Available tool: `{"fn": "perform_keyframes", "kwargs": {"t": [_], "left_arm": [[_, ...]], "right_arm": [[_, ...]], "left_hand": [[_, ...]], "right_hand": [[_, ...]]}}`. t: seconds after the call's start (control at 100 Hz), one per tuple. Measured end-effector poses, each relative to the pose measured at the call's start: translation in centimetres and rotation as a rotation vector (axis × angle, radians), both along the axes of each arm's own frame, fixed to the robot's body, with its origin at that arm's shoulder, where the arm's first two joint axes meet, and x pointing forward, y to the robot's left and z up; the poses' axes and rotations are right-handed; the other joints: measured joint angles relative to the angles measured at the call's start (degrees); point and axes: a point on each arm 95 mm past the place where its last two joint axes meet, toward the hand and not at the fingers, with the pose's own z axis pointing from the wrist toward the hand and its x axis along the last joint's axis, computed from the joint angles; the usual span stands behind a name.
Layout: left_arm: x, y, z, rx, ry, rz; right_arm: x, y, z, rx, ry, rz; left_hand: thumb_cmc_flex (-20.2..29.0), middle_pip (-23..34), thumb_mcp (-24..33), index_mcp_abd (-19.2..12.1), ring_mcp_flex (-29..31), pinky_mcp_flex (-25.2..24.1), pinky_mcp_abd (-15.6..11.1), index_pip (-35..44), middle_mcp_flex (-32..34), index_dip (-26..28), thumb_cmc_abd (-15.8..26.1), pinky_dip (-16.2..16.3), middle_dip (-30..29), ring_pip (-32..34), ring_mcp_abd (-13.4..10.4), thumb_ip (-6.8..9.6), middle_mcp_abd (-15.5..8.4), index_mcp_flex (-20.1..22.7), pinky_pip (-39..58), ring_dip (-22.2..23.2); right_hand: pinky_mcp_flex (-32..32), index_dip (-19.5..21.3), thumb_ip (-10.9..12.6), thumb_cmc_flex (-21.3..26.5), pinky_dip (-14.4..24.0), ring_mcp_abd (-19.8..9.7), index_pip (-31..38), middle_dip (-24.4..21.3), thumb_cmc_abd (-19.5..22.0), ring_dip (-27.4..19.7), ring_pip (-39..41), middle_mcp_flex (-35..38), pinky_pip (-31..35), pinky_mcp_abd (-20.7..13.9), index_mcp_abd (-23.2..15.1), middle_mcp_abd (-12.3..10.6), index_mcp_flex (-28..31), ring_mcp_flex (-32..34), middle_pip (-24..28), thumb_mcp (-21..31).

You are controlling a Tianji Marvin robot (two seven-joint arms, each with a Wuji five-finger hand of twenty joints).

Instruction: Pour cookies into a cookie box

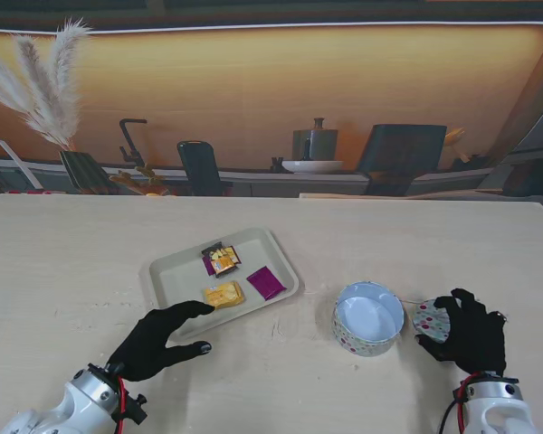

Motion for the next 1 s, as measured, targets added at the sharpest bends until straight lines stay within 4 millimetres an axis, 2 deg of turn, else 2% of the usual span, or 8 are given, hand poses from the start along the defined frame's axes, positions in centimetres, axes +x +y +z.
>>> {"fn": "perform_keyframes", "kwargs": {"t": [0.22, 0.44, 0.55, 0.59, 0.68, 0.76, 0.84, 1.0], "left_arm": [[0.0, 0.0, 0.0, 0.000, 0.000, 0.000], [0.0, 0.0, 0.0, 0.001, 0.004, 0.000], [0.0, 0.0, 0.0, 0.000, 0.007, -0.002], [0.0, 0.0, 0.0, 0.000, 0.007, -0.002], [0.0, 0.0, 0.0, 0.000, 0.007, -0.001], [0.0, 0.0, 0.0, 0.000, 0.007, 0.000], [0.0, 0.0, -0.1, -0.001, 0.008, 0.000], [0.0, 0.0, -0.1, -0.004, 0.011, 0.002]], "right_arm": [[0.4, 0.2, -0.8, 0.008, 0.014, -0.008], [0.3, 0.2, -1.5, -0.003, 0.015, -0.024], [0.3, 0.2, -1.8, -0.008, 0.023, -0.023], [0.3, 0.2, -1.8, -0.011, 0.024, -0.024], [0.3, 0.2, -1.8, -0.009, 0.024, -0.024], [0.4, 0.2, -1.8, -0.004, 0.023, -0.026], [0.4, 0.2, -1.9, -0.004, 0.021, -0.025], [0.5, 0.2, -1.9, -0.019, 0.021, -0.023]], "left_hand": [[0.00, 0.00, 0.00, -0.49, 0.00, 0.00, 0.00, 0.00, 0.00, 0.00, 0.00, 0.00, 0.00, 0.00, 0.00, 0.00, 0.00, 0.05, 0.00, 0.00], [0.00, 0.00, 0.00, -0.57, 0.00, 0.00, 0.01, 0.04, 0.00, 0.07, 0.00, 0.00, 0.00, 0.00, 0.00, 0.00, 0.00, 0.62, 0.00, 0.00], [0.00, 0.00, 0.00, -0.58, 0.00, 0.00, 0.01, 0.04, 0.00, 0.19, 0.00, 0.00, 0.00, 0.00, 0.00, 0.00, 0.00, 0.62, 0.00, 0.00], [0.00, 0.00, 0.00, -0.59, 0.00, 0.00, 0.01, 0.04, 0.00, 0.19, 0.00, 0.00, 0.00, 0.00, 0.00, 0.00, 0.00, 0.62, 0.00, 0.00], [0.00, 0.00, 0.00, -0.61, 0.00, 0.00, 0.01, 0.04, 0.00, 0.25, 0.00, 0.00, 0.00, 0.00, 0.00, 0.00, 0.00, 0.62, 0.00, 0.00], [0.00, 0.00, 0.00, -0.62, 0.00, 0.00, 0.01, 0.04, 0.00, 0.27, 0.00, 0.00, 0.00, 0.00, 0.00, 0.00, 0.00, 0.71, 0.00, 0.00], [0.00, -0.03, 0.30, -0.89, 0.01, 0.00, 0.02, 0.12, 0.00, 0.58, 0.13, 0.00, 0.00, 0.00, 0.00, 0.00, 0.00, 1.25, 0.00, 0.00], [0.00, -0.03, 0.27, -1.17, 0.02, 0.00, 0.02, 0.12, 0.00, 0.58, 0.18, 0.00, 0.00, 0.00, 0.00, 0.00, 0.00, 1.25, 0.00, 0.00]], "right_hand": [[0.55, 0.97, -0.63, 2.39, -0.66, -0.20, 2.69, 0.40, 0.00, 0.06, 0.30, 0.00, -4.18, 0.01, -0.02, 0.36, 1.25, 0.41, 0.77, 0.00], [1.60, 2.26, -0.63, 2.43, -0.76, -0.76, 4.71, 0.62, 0.00, 0.06, 0.27, 0.02, -4.91, 0.02, -0.02, 0.50, 2.24, 0.17, 1.46, 0.01], [2.28, 3.02, -1.16, 2.43, -1.41, -0.79, 6.36, 0.72, 0.09, 0.06, 0.17, 1.33, -4.92, 0.43, -0.15, 0.52, 5.50, 0.04, 2.04, 0.01], [2.44, 1.85, -2.71, 2.98, -3.24, -0.79, 6.80, 0.75, 0.10, 0.03, -0.19, 1.89, -4.93, 0.46, -0.22, 0.53, 6.12, 0.04, 2.13, 0.01], [2.75, -3.89, -6.27, 5.28, -9.33, -0.74, 8.88, 0.88, -0.46, -0.12, -1.81, 2.38, -4.93, 0.46, -0.19, 0.53, 6.77, 0.04, 2.32, 0.01], [2.90, -5.30, -6.30, 5.86, -12.30, -0.66, 9.55, 1.12, -0.91, -0.14, -2.08, 2.38, -4.91, 0.46, -0.10, 0.53, 6.80, 0.04, 2.28, 0.01], [2.90, -6.25, -6.31, 5.94, -13.50, -0.56, 9.62, 1.13, -0.97, -0.15, -2.09, 2.38, -4.91, 0.46, -0.10, 0.53, 7.41, 0.04, 2.23, 0.02], [1.52, -10.53, -6.83, 7.81, -18.03, -0.21, 9.89, 1.14, -2.19, -1.03, -3.86, 2.38, -4.84, -0.57, -0.04, 0.26, 8.61, -1.86, 2.14, 0.06]]}}
